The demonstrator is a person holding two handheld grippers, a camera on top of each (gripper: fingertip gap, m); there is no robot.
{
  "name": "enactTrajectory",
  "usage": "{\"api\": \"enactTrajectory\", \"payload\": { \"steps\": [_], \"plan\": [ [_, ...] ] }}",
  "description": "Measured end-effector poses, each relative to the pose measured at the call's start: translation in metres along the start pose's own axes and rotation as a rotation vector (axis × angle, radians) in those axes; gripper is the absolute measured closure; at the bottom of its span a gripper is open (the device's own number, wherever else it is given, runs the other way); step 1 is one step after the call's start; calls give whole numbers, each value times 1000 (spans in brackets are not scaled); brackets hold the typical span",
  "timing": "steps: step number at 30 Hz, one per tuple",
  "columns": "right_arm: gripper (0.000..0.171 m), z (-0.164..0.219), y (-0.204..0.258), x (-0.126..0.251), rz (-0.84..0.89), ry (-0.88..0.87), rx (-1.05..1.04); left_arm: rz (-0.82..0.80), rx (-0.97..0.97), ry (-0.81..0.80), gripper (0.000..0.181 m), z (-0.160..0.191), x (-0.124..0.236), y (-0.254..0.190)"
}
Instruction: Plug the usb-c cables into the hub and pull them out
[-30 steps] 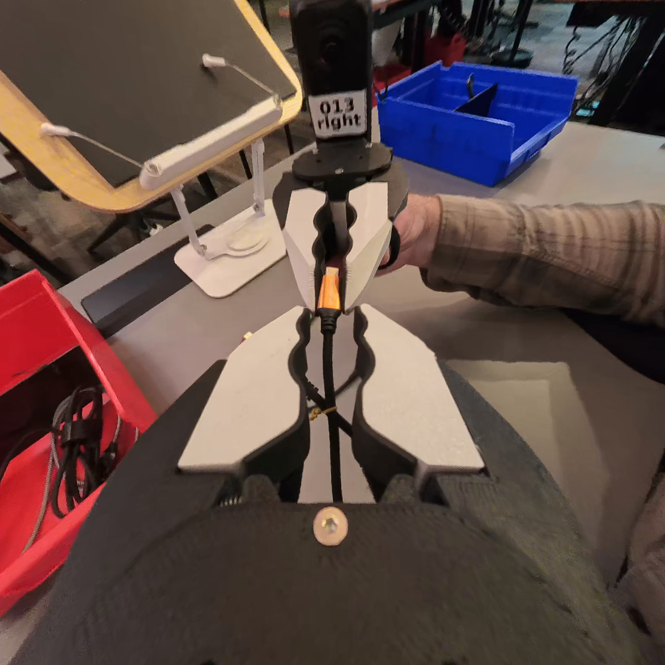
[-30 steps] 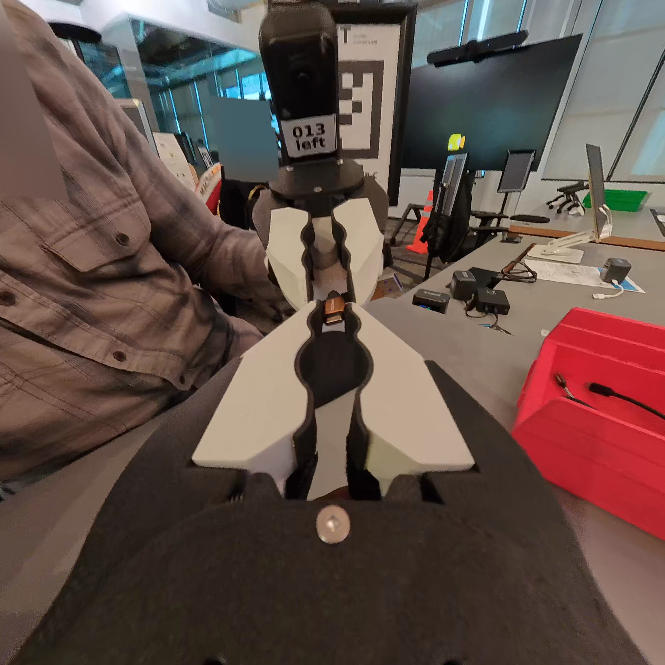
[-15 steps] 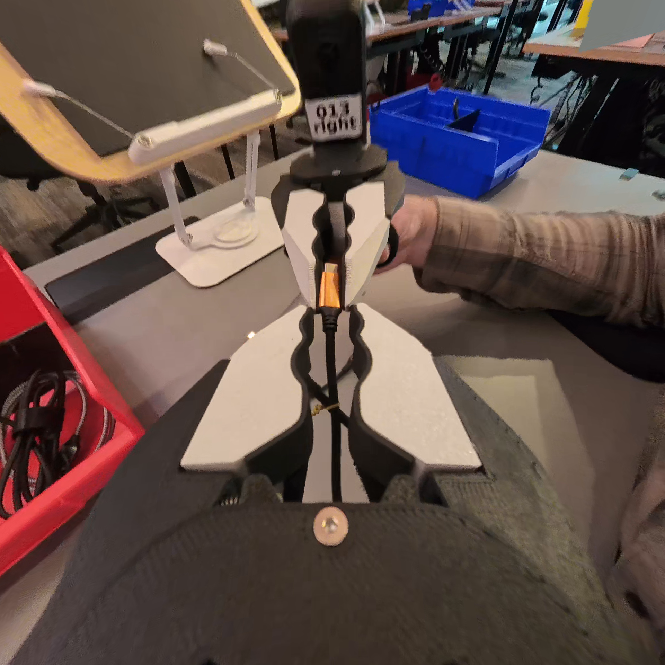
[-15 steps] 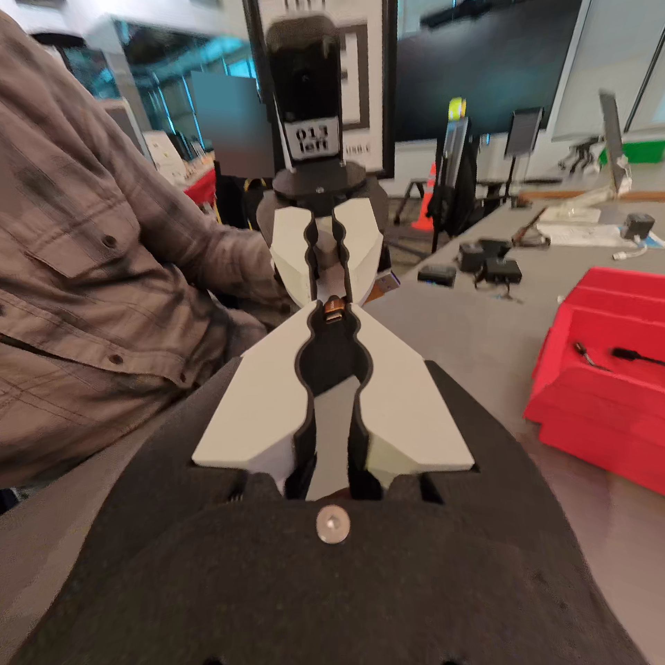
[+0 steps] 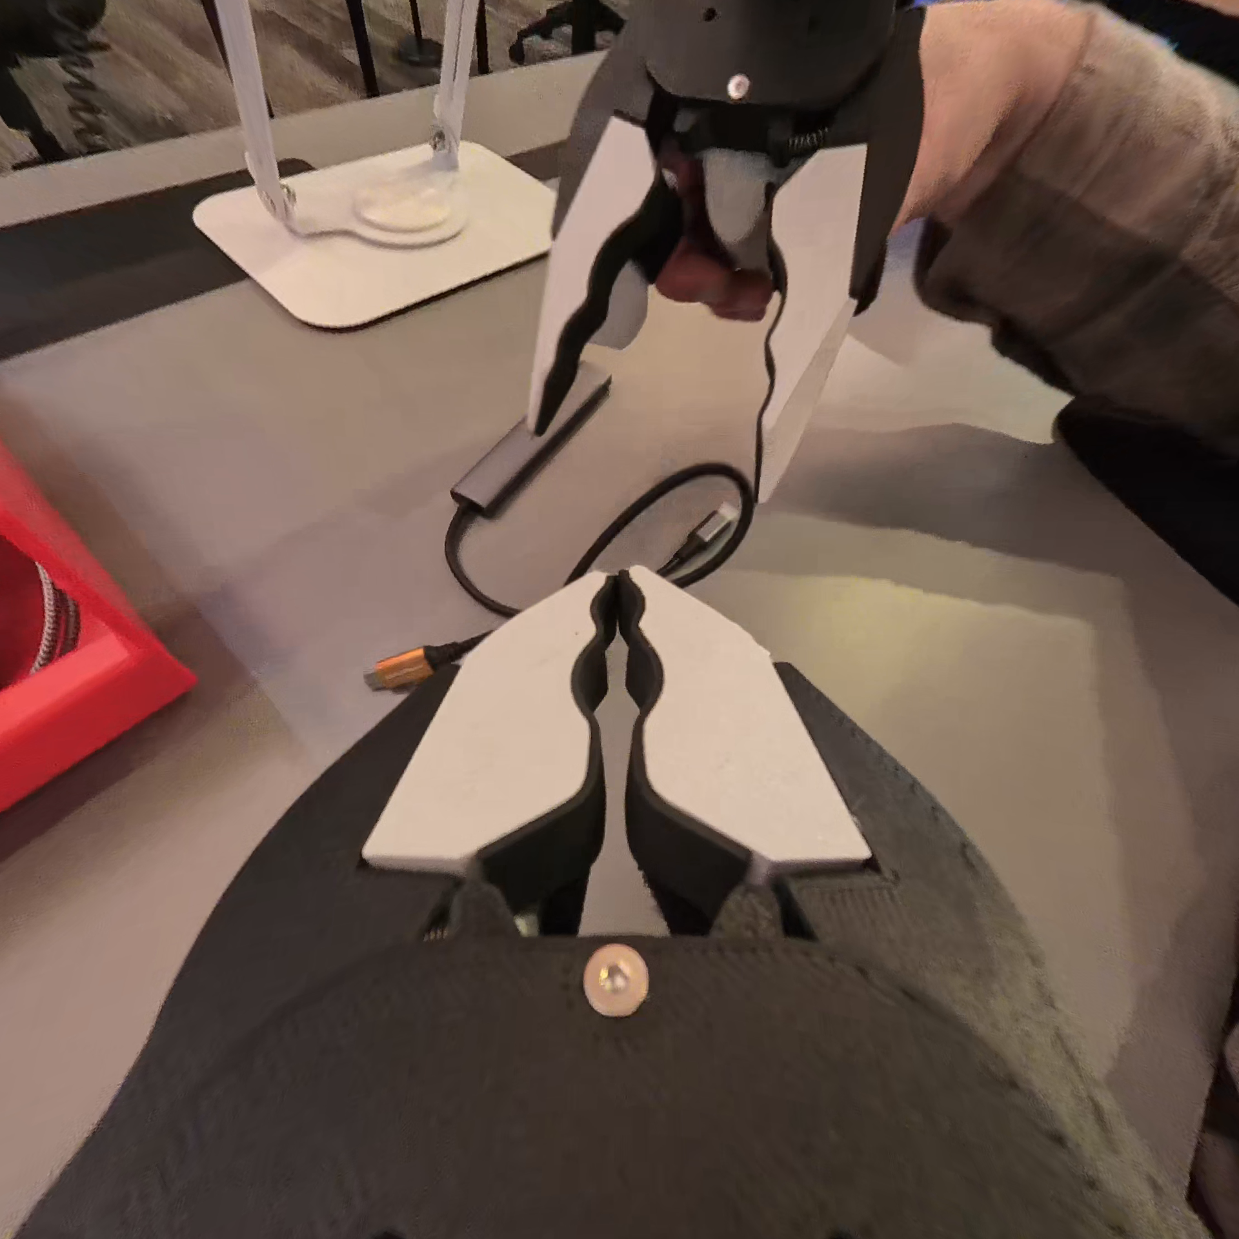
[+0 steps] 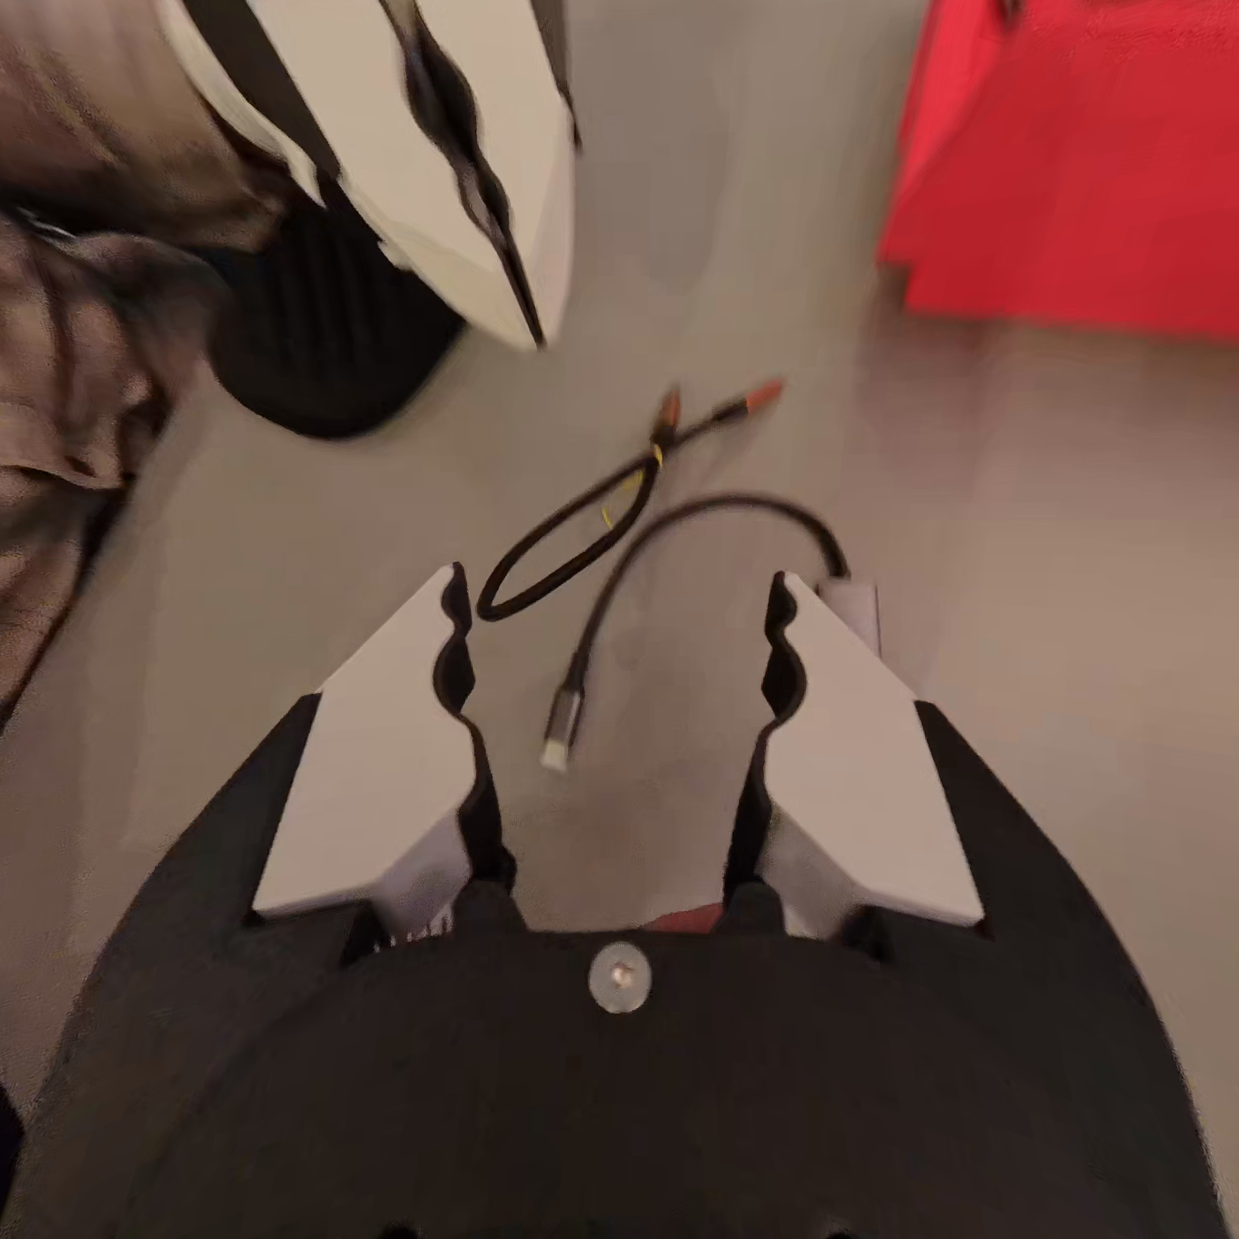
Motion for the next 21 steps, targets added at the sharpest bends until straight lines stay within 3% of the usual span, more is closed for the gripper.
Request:
{"api": "enactTrajectory", "payload": {
  "steps": [2, 6, 7, 11, 13, 17, 21],
  "plan": [
    [72, 19, -3, 0, 54, 43, -73, 16, 3, -9, 181, 4, 0, 0],
    [24, 61, -8, 7, 269, 107, -143, 15, 3, 3, 181, 11, -3, 2],
    [21, 70, -6, 10, 286, 107, -181, 17, 4, 9, 181, 12, -3, 1],
    [13, 105, -7, 27, 489, 121, -258, 17, -36, 51, 181, 16, -5, -8],
    [20, 111, -8, 28, 566, 64, -305, 28, -37, 55, 181, 15, -6, -14],
    [16, 115, -8, 27, 605, -44, -362, 43, -66, 55, 181, 10, -10, -28],
    [12, 124, -4, 35, 691, -41, -413, 68, -53, 45, 181, 9, -12, -38]
  ]
}}
Point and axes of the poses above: each gripper's, where its closed fingertips meet, x back along the fingers, z out of its underside, y = z × x across the jaws, the point moved 5 cm from there along x, back along the fingers, and after that the axes turned 5 degrees about -x, right-handed, at the moved point
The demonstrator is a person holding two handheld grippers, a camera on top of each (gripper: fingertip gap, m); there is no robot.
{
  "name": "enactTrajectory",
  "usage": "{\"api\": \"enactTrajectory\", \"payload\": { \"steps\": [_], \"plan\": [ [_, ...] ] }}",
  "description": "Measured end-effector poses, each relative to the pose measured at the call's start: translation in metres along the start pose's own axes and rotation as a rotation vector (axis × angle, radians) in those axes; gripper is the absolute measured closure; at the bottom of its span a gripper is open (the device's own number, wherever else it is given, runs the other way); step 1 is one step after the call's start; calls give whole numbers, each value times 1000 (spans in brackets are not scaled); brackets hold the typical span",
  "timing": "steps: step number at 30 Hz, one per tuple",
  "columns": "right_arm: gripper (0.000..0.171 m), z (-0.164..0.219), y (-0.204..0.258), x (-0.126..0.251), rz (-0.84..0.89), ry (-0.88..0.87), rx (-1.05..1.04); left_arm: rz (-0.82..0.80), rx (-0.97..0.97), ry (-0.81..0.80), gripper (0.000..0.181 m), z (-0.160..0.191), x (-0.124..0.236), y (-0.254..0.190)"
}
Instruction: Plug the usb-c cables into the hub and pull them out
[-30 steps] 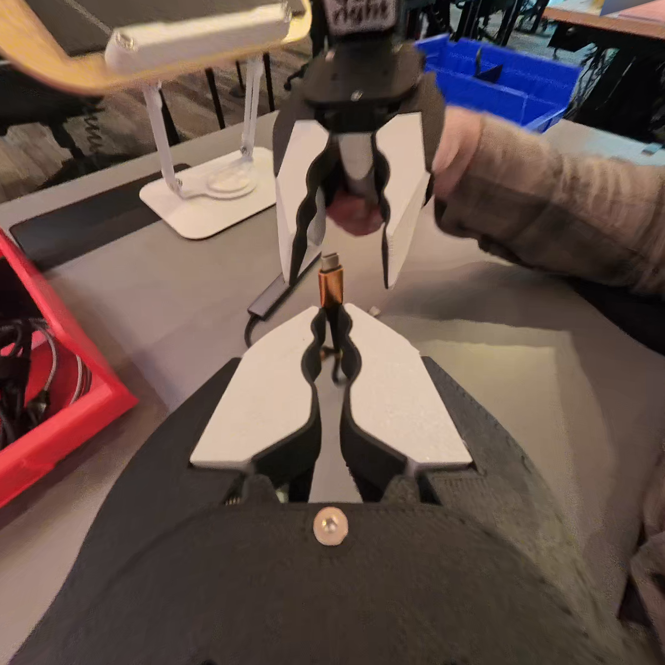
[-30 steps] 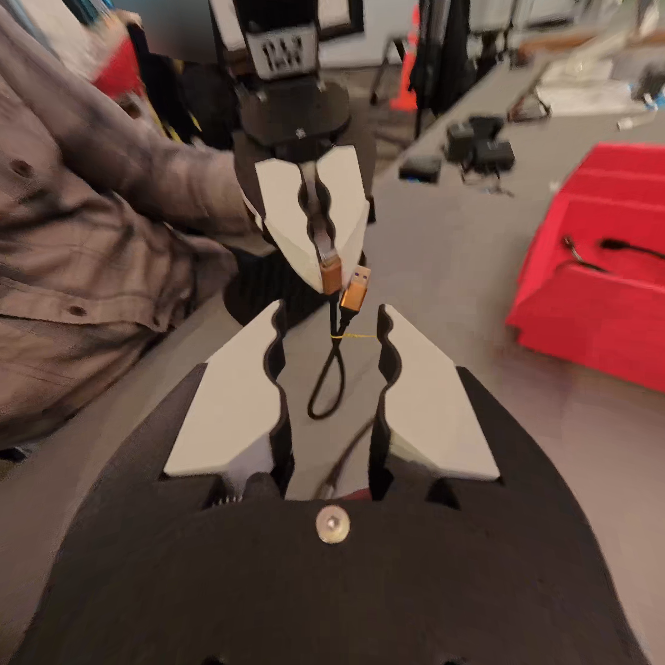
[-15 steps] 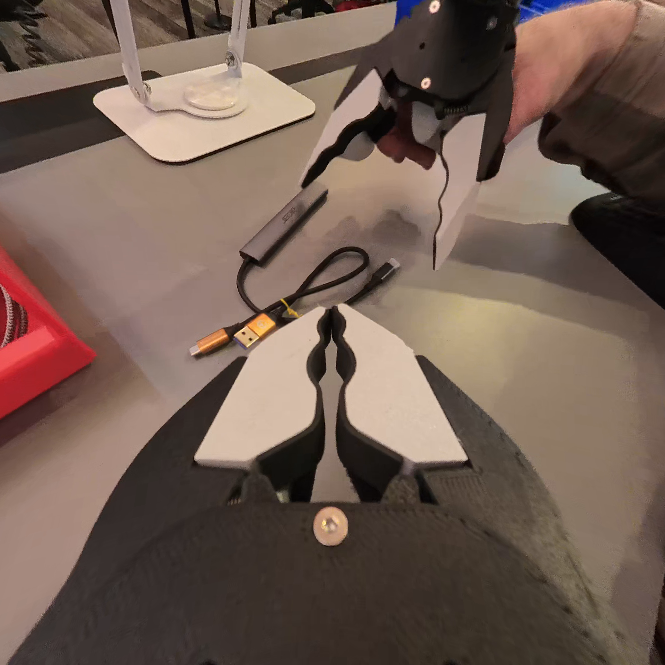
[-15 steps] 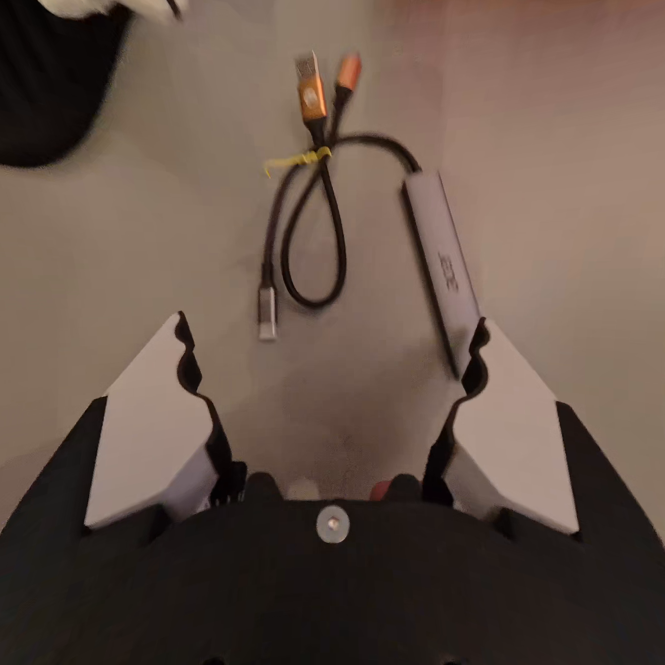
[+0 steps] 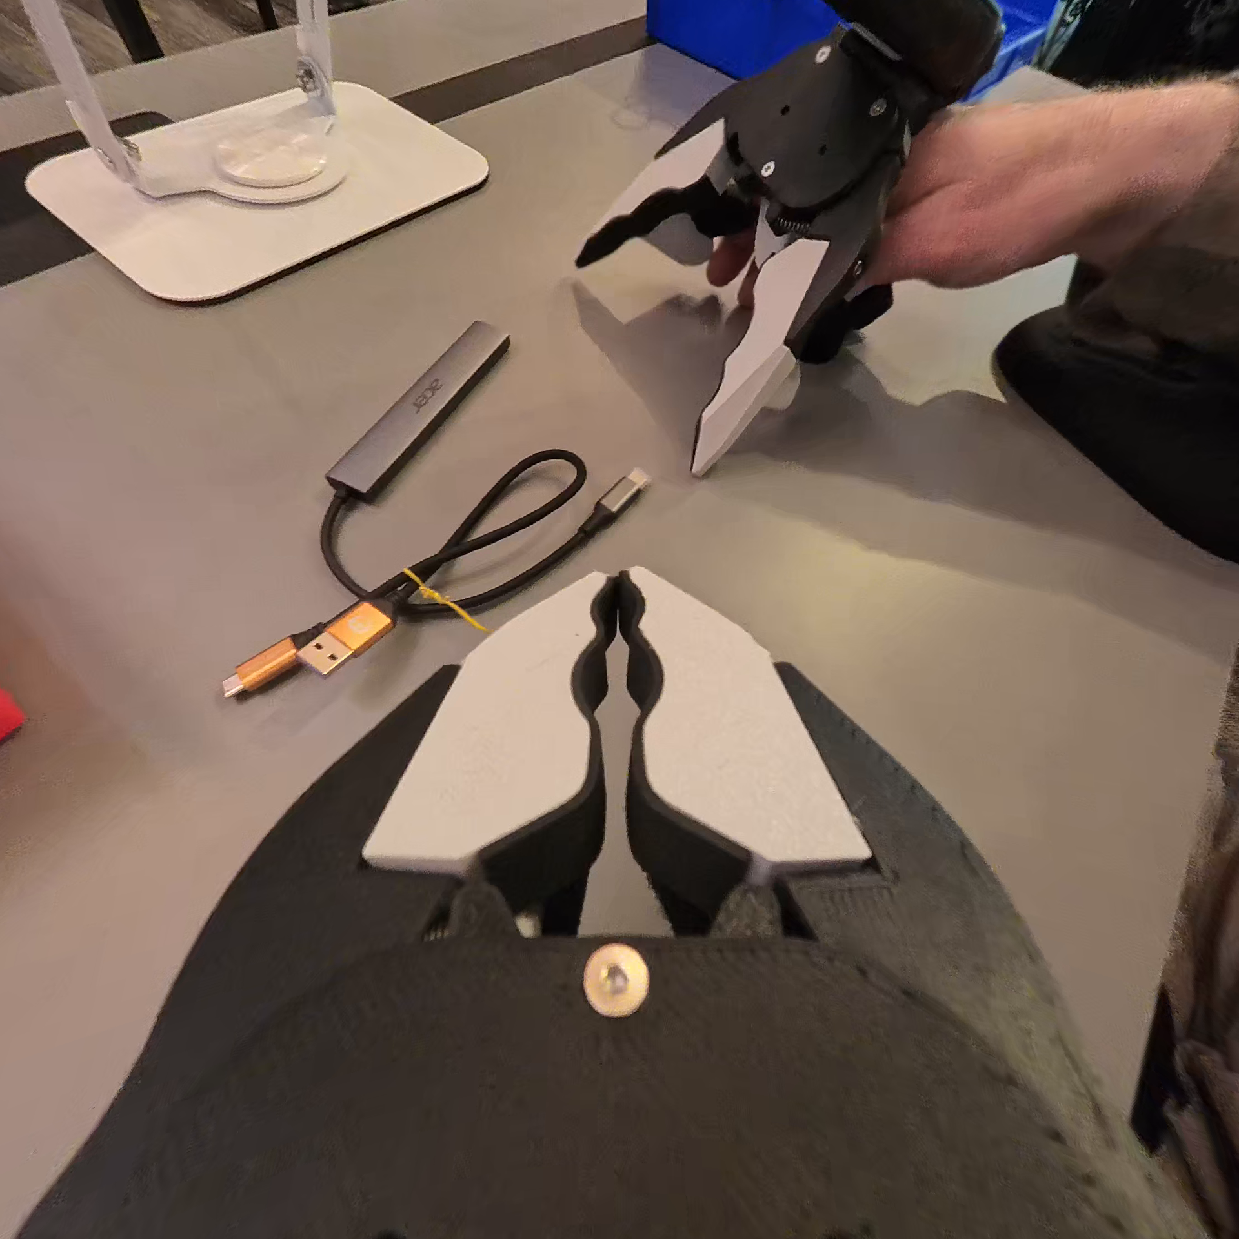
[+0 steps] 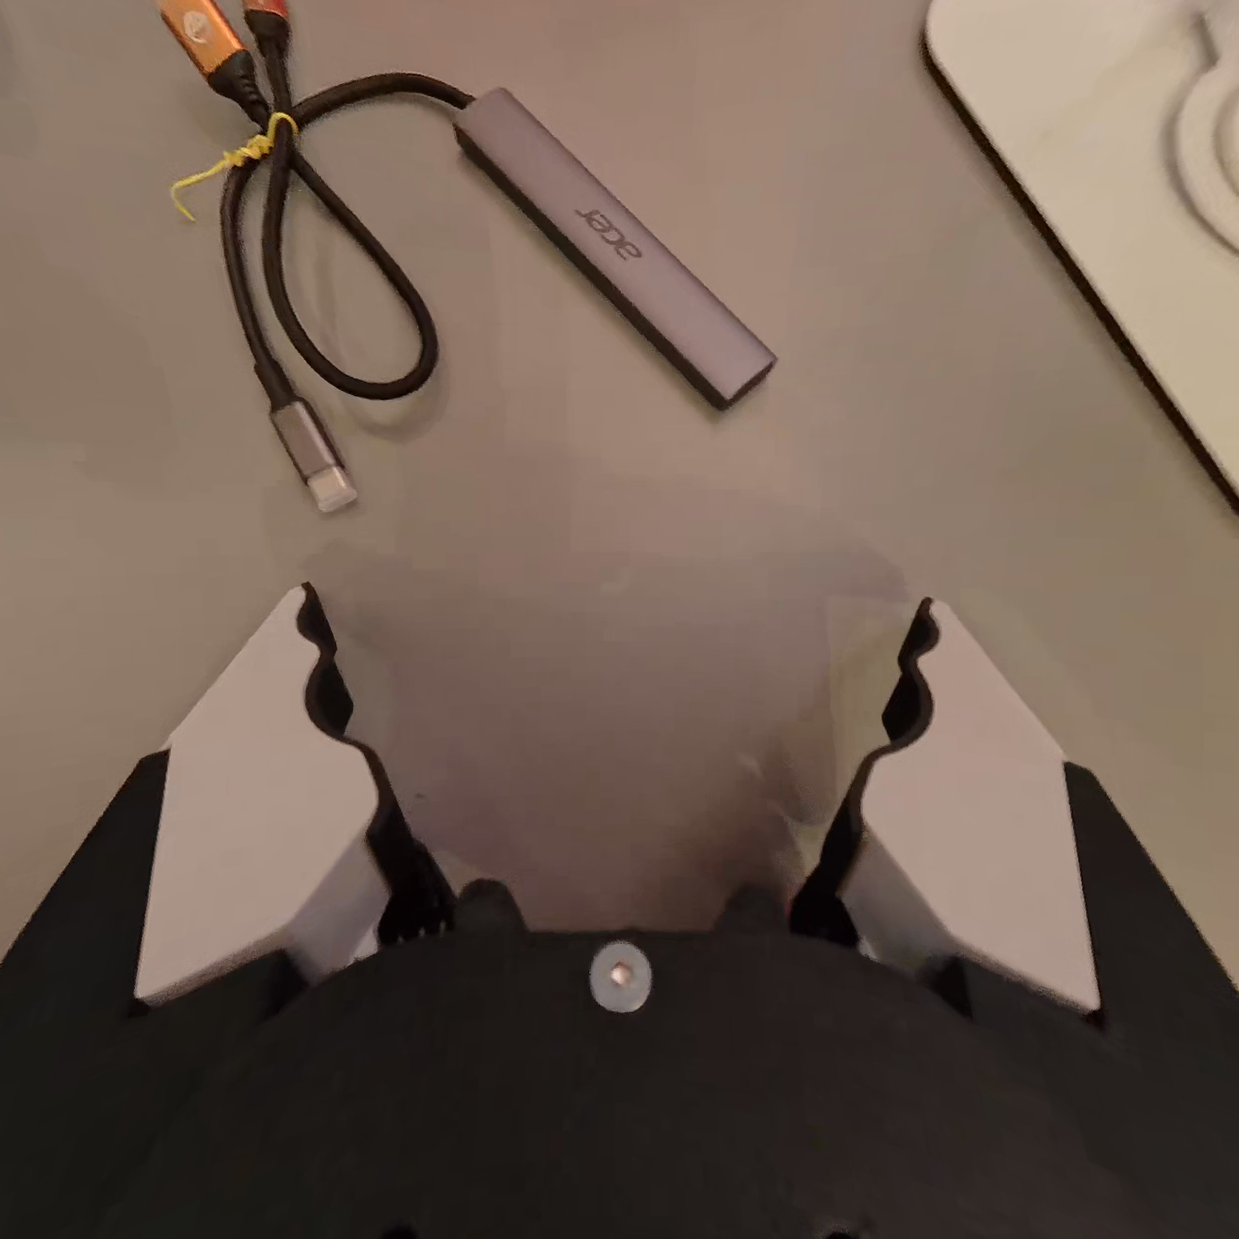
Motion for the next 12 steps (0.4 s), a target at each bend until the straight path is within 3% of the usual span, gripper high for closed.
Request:
{"api": "enactTrajectory", "payload": {
  "steps": [3, 12],
  "plan": [
    [15, 8, -12, 7, 56, 31, -102, 8, -6, 6, 181, -1, -3, -6],
    [12, 16, -11, 13, 72, 4, -122, -36, -5, -2, 181, 1, -5, -8]
  ]
}}
Point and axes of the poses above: each gripper's, where its closed fingertips meet, x back along the fingers, z out of its underside, y = z × x across the jaws, the point moved 5 cm from there along x, back along the fingers, and after that the axes turned 5 degrees about -x, right-handed, at the moved point
